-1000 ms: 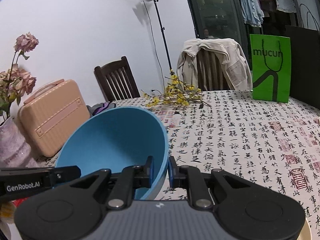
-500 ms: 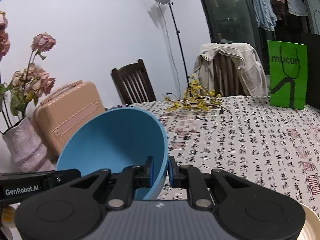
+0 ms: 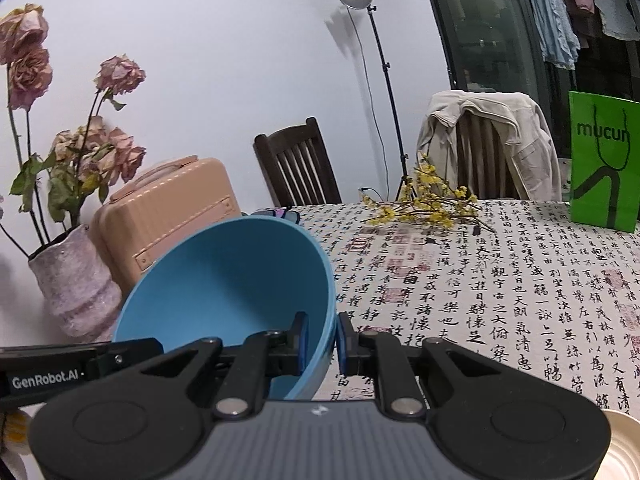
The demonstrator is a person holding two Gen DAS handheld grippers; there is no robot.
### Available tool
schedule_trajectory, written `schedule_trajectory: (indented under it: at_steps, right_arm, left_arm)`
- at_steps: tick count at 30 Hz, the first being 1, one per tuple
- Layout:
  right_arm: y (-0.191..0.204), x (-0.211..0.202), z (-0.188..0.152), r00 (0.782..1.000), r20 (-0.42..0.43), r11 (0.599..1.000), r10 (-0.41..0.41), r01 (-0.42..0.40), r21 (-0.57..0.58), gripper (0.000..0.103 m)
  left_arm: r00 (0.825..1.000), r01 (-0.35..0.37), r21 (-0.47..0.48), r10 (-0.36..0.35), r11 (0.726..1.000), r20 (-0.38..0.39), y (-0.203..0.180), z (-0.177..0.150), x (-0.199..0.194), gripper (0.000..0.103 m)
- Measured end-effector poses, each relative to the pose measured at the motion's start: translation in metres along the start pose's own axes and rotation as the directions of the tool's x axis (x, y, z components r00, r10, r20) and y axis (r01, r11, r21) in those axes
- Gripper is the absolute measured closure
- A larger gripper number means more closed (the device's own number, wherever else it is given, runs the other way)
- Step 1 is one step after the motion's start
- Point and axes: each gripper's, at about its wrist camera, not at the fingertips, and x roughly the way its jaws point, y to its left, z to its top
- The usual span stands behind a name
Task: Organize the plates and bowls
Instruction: 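Lower the held blue bowl into the stacked blue bowls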
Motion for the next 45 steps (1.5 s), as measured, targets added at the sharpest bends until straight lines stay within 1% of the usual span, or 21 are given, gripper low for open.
schedule_trajectory:
  at_steps: [20,32,45]
  right_arm:
    - [0.032,0.020,-0.005,0.997,-0.040,0.997,0.063,-0.065,-0.050,0.089]
    - [0.049,0.038,-0.015,0.994,-0.076,0.993,0.075,-0.081,-0.082,0.089]
    - [0.057,0.053,-0.029,0.992,-0.107,0.989,0.072,-0.084,-0.119,0.089]
  left_arm:
    - [0.998,-0.056,-0.061,0.056,0.997,0.005,0.037,-0.009,-0.008,0.086]
    - [0.998,-0.069,-0.104,0.069,0.992,-0.004,0.059,-0.018,-0.004,0.086]
    - [0.996,-0.090,-0.120,0.087,0.989,-0.028,0.069,-0.026,0.002,0.086]
